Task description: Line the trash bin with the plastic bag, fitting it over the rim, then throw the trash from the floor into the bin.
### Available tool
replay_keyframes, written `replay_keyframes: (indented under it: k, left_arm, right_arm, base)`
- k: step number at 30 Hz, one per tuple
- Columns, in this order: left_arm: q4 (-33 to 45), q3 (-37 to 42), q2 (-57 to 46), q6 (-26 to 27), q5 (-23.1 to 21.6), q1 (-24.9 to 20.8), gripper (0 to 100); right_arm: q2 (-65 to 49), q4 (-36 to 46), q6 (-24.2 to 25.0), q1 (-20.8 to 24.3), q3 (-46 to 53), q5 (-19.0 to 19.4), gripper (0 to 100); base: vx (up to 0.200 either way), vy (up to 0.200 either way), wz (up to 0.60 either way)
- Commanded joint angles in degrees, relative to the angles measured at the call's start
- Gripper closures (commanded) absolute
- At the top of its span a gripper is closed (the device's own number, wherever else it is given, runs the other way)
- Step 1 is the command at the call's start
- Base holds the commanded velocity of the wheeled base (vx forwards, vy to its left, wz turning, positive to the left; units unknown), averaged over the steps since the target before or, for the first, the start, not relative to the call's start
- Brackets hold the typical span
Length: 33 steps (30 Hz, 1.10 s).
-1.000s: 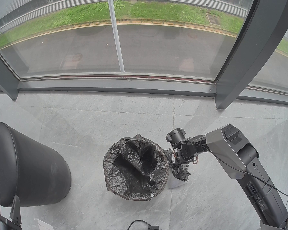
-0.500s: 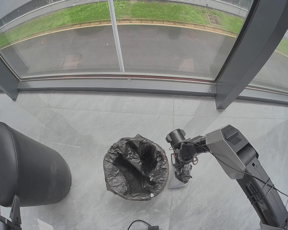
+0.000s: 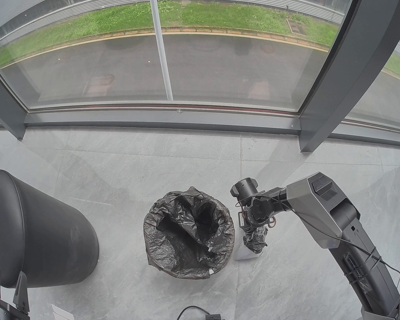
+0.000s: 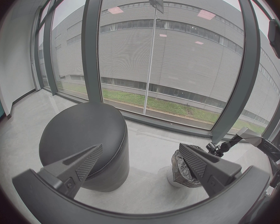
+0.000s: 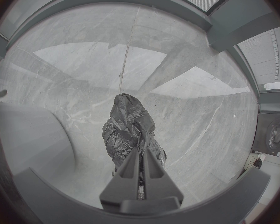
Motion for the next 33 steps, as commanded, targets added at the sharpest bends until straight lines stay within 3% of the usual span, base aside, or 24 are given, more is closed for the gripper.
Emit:
replay_keyframes:
  k: [1,23,33]
  left_arm:
    - [-0.01,0.57,-0.84,-0.08,0.01,0.00,0]
    - [-0.01,0.57,-0.84,-0.17,0.01,0.00,0]
    - [-0.01,0.57,-0.75,-0.17,0.01,0.00,0]
  right_arm:
    - [-3.19,0.06,0.01,-0.02,-0.01,-1.56,100]
    - [-27.01,-0.12,-3.16,0.33,-0.01,-2.44,100]
    - [-35.97,-0.03,-3.60,7.98,-0.01,-5.34,100]
  base:
    - [0.000,0.000,0.00]
    - [0.000,0.000,0.00]
    - [0.000,0.000,0.00]
